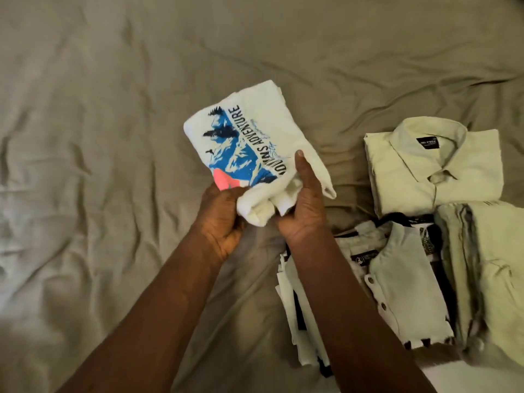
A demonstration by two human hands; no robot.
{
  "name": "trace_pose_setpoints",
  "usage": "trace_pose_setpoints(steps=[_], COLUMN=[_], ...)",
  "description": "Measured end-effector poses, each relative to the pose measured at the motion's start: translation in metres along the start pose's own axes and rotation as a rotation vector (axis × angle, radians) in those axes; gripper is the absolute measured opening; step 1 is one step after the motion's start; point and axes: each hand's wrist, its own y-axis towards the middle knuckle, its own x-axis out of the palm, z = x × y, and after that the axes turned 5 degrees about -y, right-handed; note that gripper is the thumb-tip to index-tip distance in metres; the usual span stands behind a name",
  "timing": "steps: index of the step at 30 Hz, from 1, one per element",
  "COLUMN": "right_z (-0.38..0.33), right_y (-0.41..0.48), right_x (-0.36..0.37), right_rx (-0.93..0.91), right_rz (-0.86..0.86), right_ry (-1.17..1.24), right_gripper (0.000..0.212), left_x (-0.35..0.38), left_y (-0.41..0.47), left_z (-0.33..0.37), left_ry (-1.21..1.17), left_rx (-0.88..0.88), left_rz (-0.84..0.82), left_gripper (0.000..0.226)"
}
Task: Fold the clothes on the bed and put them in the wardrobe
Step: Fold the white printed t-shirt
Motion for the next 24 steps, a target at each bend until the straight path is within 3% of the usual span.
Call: trace_pose_setpoints(steps=[3, 5, 7, 9, 12, 16, 20, 24], right_z=[-0.014, -0.025, -0.035, -0.052, -0.093, -0.148, -0.188, -0.222], right_y=[-0.017, -0.041, -0.07, -0.108, -0.183, -0.262, -0.294, -0.288], right_x=[0.009, 0.019, 0.027, 0.037, 0.047, 0.037, 0.007, -0.038], right_rx=[-0.031, -0.04, -0.053, -0.06, -0.029, 0.067, 0.117, 0.152], right_rz=[-0.052, -0.061, 0.041, 0.064, 0.032, -0.07, -0.037, 0.019], right_ry=[-0.084, -0.143, -0.243, -0.275, -0.312, -0.419, -0.543, -0.632], right_gripper=[0.066, 0.079, 0.094, 0.092, 0.062, 0.057, 0.062, 0.061], left_x=[0.004, 0.008, 0.013, 0.014, 0.01, 0.007, 0.026, 0.037], left_y=[-0.031, -0.059, -0.093, -0.134, -0.213, -0.271, -0.276, -0.282], left_z=[-0.009, -0.012, -0.011, -0.006, 0.002, -0.006, -0.02, -0.048], left_ry=[0.088, 0.156, 0.121, -0.105, -0.451, -0.762, -0.509, -0.391], left_rx=[0.142, 0.224, 0.267, 0.207, 0.083, -0.056, -0.086, -0.032], left_rz=[0.1, 0.094, 0.048, -0.063, -0.158, -0.064, 0.09, 0.071], left_gripper=[0.046, 0.045, 0.047, 0.065, 0.069, 0.075, 0.036, 0.039])
